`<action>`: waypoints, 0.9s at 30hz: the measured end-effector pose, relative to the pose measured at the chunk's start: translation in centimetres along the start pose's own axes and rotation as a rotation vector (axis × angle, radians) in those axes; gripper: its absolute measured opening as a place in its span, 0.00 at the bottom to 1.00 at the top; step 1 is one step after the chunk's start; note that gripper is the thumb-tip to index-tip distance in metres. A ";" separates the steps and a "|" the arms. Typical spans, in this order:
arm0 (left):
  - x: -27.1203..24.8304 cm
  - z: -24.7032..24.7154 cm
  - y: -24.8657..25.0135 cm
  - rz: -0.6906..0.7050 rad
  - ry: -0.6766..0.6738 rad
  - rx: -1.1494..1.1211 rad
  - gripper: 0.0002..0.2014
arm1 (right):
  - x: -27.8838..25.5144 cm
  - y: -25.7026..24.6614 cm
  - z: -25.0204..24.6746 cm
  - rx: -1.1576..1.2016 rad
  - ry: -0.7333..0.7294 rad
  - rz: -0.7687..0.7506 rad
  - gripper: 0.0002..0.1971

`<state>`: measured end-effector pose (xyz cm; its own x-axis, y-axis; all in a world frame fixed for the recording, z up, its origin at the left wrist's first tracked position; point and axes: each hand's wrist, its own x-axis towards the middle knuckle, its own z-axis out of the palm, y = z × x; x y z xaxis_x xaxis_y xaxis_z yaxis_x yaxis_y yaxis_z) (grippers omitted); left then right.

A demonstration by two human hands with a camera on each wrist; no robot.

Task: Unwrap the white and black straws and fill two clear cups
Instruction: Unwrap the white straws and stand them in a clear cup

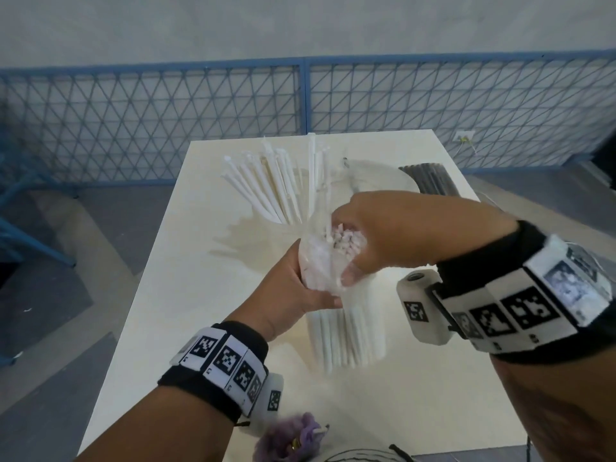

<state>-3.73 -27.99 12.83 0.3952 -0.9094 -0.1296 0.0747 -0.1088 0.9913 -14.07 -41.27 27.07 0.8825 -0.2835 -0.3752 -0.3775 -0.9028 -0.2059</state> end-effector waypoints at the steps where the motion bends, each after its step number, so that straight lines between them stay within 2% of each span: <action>1: -0.1 0.0 0.2 0.008 -0.015 0.012 0.38 | -0.1 0.0 0.1 -0.003 -0.015 -0.012 0.31; 3: -0.3 0.0 0.3 0.010 -0.021 0.032 0.38 | -0.5 -0.2 0.1 -0.006 -0.013 -0.031 0.28; 6: -0.5 0.0 0.5 -0.012 -0.020 0.086 0.37 | -0.7 -0.2 0.2 -0.075 -0.014 -0.011 0.30; 10: -0.8 0.1 0.9 -0.005 -0.044 0.213 0.34 | -0.1 -0.4 0.6 -0.141 0.034 -0.020 0.15; 14: -1.3 0.0 1.8 0.046 -0.013 0.173 0.36 | -0.7 -0.1 0.1 -0.071 0.059 -0.085 0.14; 16: -1.2 -0.2 2.1 0.081 0.013 0.138 0.34 | -1.3 0.1 -0.1 -0.025 0.098 -0.118 0.14; 19: -1.0 -0.5 2.3 0.099 0.031 0.175 0.33 | -1.3 0.1 0.3 -0.140 0.144 -0.144 0.13; 21: -1.0 -0.3 2.3 0.080 0.042 0.200 0.36 | -0.9 -0.2 1.0 -0.246 0.170 -0.209 0.14; 24: -1.4 0.5 1.9 0.057 0.069 0.234 0.46 | 0.1 -0.8 2.2 -0.406 0.282 -0.290 0.06; 27: -1.5 1.4 1.3 0.049 0.115 0.193 0.52 | 0.0 -1.0 2.8 -0.324 0.271 -0.189 0.11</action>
<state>-5.52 -27.32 14.35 0.4962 -0.8652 -0.0726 -0.1196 -0.1509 0.9813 -14.46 -39.50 24.77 0.9852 -0.1394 -0.0995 -0.1338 -0.9891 0.0609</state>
